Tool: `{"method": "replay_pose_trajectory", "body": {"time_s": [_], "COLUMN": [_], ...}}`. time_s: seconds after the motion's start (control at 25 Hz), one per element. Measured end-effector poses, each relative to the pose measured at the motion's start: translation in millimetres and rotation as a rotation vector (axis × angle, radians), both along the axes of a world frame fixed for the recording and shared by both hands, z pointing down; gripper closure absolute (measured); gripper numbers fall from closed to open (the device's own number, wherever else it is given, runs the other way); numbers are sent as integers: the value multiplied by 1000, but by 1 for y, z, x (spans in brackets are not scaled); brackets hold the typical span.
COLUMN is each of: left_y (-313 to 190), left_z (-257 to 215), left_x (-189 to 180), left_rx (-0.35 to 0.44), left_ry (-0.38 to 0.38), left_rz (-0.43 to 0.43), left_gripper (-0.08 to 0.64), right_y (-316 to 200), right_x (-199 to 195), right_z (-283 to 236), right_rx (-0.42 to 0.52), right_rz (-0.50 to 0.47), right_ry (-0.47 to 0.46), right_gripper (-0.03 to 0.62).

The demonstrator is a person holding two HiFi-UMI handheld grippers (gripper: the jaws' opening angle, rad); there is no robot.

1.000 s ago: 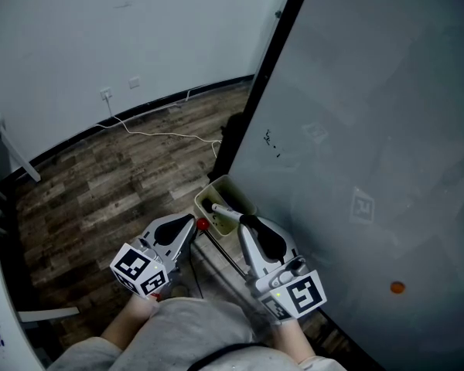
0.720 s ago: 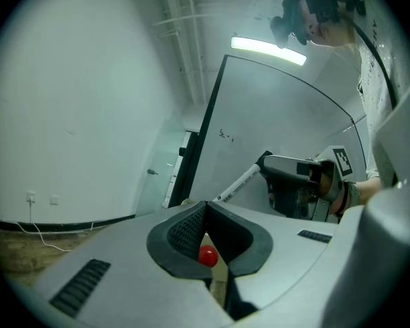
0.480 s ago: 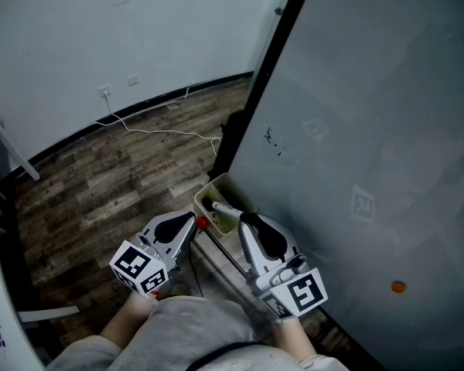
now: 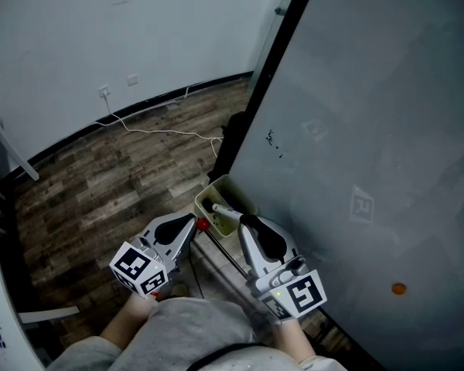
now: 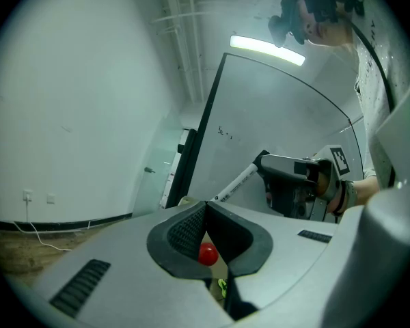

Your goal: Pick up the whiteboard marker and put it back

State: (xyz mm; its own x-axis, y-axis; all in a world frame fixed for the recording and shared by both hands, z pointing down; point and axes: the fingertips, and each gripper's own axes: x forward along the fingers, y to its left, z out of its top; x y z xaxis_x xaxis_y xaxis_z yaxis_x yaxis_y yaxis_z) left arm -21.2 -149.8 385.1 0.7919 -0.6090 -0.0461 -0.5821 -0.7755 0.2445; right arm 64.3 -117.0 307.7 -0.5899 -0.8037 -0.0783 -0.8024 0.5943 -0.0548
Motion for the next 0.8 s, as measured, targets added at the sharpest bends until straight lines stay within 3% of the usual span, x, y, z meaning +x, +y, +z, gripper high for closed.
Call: {"method": "replay_pose_trajectory", "body": {"time_s": [0.8], "left_y": [-6], "left_z": [31], "left_x": [-3], "left_rx": [-75], "left_ry": [-32], "left_rz": [10], "left_gripper": [545], "right_y": [-8], "right_x": [2], "right_z": [31], "right_rx": [-71], "right_rz": [29], "right_ry": [14], "right_gripper": [517]}}
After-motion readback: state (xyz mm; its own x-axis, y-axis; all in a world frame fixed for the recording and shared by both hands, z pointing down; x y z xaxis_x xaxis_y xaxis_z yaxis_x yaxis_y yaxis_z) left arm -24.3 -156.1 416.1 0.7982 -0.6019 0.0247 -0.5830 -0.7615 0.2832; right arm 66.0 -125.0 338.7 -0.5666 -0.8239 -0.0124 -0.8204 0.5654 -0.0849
